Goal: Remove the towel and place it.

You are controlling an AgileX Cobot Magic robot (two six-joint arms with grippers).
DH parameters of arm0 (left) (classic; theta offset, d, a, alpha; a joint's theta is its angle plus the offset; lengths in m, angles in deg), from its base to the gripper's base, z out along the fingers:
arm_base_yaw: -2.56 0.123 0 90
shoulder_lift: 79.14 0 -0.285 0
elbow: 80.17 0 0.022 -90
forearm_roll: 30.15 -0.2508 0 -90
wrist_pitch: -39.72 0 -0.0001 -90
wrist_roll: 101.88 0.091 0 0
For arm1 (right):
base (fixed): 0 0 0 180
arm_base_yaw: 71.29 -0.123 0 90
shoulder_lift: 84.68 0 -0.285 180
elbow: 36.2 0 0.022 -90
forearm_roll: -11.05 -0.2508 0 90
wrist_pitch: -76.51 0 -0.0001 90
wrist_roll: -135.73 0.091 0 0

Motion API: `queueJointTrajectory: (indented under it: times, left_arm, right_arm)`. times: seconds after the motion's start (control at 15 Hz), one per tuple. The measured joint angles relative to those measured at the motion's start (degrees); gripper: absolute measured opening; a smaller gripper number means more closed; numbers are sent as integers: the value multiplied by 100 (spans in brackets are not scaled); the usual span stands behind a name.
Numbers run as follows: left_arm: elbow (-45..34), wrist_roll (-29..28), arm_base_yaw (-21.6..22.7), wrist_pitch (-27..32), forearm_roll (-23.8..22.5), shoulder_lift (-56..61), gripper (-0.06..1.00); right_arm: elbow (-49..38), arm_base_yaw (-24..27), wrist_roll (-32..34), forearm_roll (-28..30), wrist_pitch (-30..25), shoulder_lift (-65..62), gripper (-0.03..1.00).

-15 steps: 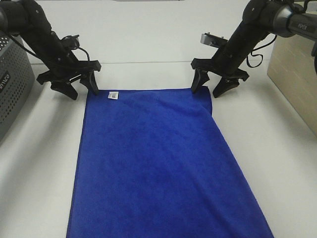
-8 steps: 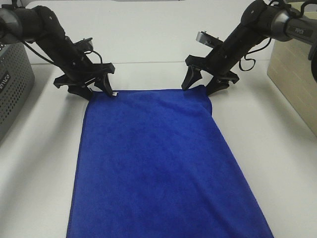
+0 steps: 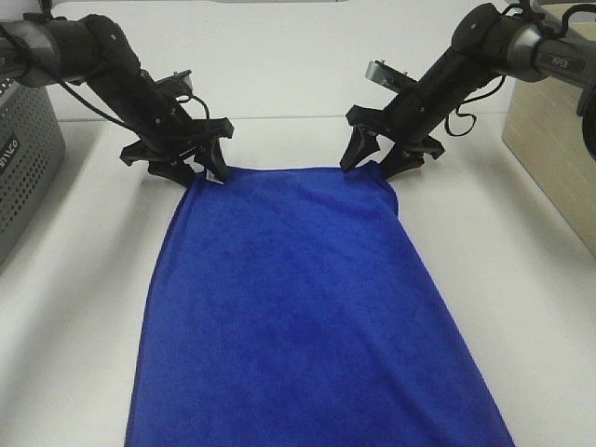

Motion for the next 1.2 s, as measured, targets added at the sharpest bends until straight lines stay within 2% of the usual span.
queueJointTrajectory:
  times: [0.2,0.27,0.33,0.47,0.6,1.0,1.2]
  left_arm:
    - [0,0,0,-103,-6,-23,44]
    - [0,23,0,-126,-11,-34,38]
    - [0,120,0,-143,-6,-46,26]
    - [0,464,-29,-201,143,-74,14]
    - [0,688,-80,-246,264,-97,3]
    - [0,733,-92,-258,321,-115,3]
    - [0,819,-92,-332,298,-115,3]
  right_arm:
    - [0,0,-6,40,17,17,51]
    - [0,0,-11,63,34,34,43]
    - [0,0,-11,103,74,52,33]
    - [0,0,-74,126,166,80,14]
    - [0,0,-235,143,195,86,1]
    - [0,-6,-298,350,212,57,0]
    - [0,-6,-298,590,521,0,0]
